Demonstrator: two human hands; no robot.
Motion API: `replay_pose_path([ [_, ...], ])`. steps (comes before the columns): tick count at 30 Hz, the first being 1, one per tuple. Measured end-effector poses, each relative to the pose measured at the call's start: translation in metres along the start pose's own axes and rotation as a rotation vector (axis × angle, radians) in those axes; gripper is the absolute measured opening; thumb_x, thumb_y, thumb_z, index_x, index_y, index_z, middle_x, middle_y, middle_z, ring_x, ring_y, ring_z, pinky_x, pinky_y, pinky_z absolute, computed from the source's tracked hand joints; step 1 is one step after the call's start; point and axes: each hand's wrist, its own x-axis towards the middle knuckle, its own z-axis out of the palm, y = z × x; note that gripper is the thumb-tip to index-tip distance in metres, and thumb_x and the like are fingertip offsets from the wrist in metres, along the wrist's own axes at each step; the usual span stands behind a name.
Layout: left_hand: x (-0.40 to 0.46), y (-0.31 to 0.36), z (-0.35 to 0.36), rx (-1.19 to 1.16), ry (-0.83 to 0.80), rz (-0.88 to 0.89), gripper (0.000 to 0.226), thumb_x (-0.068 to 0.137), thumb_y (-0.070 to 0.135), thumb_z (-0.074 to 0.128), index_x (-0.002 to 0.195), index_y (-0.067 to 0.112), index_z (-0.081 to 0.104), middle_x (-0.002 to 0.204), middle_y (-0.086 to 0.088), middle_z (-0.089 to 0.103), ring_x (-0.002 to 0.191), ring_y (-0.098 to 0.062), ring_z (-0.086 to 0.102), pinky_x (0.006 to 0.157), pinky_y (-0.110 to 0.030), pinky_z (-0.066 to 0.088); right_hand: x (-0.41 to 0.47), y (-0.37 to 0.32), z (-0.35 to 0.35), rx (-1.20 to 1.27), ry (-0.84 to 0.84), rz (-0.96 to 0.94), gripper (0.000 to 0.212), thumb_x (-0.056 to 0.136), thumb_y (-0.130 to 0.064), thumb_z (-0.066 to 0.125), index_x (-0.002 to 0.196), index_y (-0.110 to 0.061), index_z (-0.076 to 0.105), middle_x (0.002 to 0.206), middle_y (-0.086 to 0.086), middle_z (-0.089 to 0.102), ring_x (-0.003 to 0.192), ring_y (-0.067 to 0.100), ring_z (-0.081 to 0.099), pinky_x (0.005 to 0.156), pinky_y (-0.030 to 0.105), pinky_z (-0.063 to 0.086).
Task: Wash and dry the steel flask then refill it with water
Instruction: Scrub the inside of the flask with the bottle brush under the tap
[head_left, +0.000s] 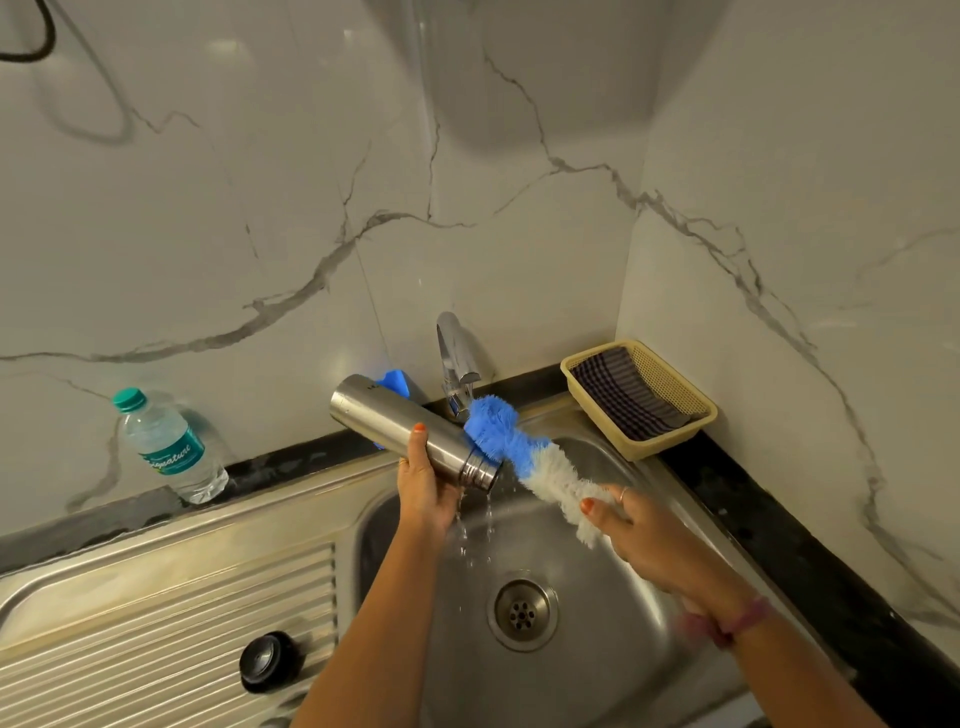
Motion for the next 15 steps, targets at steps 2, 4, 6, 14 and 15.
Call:
replay_pose_path([
  [2,-0.002,-0.001,0.002,0.030,-0.001,0.006,0.057,0.091,0.034,0.068,0.138,0.015,0.041,0.128,-0.019,0.061,0.115,-0.036,0.063,0.098,-0.057,0.051,0.002,0.003,0.001,-0.017,0.007,0.007,0.034,0.099,-0.037,0.045,0.128,-0.020,0.054,0.096,-0.010,0.064,0.085,0.001,0.060,0.073,0.019,0.045],
  [4,-0.006,-0.003,0.005,0.059,-0.024,0.018,0.053,0.092,0.035,0.066,0.136,0.017,0.041,0.129,-0.019,0.061,0.115,-0.035,0.063,0.088,-0.052,0.055,0.005,0.005,0.003,-0.031,0.001,0.042,0.036,0.100,-0.038,0.043,0.130,-0.020,0.052,0.105,-0.006,0.063,0.092,0.008,0.059,0.076,0.023,0.044],
  [6,-0.008,-0.004,0.009,0.061,-0.044,0.016,0.050,0.094,0.035,0.065,0.135,0.017,0.041,0.128,-0.019,0.061,0.114,-0.035,0.064,0.084,-0.051,0.056,0.005,0.007,0.006,-0.017,-0.018,0.051,0.036,0.100,-0.037,0.043,0.130,-0.020,0.052,0.104,-0.006,0.063,0.088,0.005,0.059,0.072,0.020,0.044],
  [14,-0.001,0.004,0.006,0.092,-0.021,0.015,0.054,0.095,0.039,0.060,0.139,0.018,0.037,0.124,-0.018,0.062,0.112,-0.034,0.063,0.099,-0.055,0.050,-0.001,0.019,0.016,0.090,-0.001,0.033,0.034,0.098,-0.037,0.046,0.126,-0.018,0.054,0.052,-0.018,0.051,0.043,-0.012,0.049,0.047,0.011,0.034],
  [15,-0.003,0.003,0.006,0.098,-0.020,-0.004,0.054,0.095,0.041,0.060,0.138,0.018,0.037,0.122,-0.018,0.062,0.110,-0.034,0.064,0.099,-0.055,0.050,0.001,0.020,0.019,0.083,0.005,0.036,0.037,0.098,-0.038,0.046,0.128,-0.018,0.054,0.057,-0.017,0.051,0.046,-0.010,0.050,0.049,0.011,0.034],
])
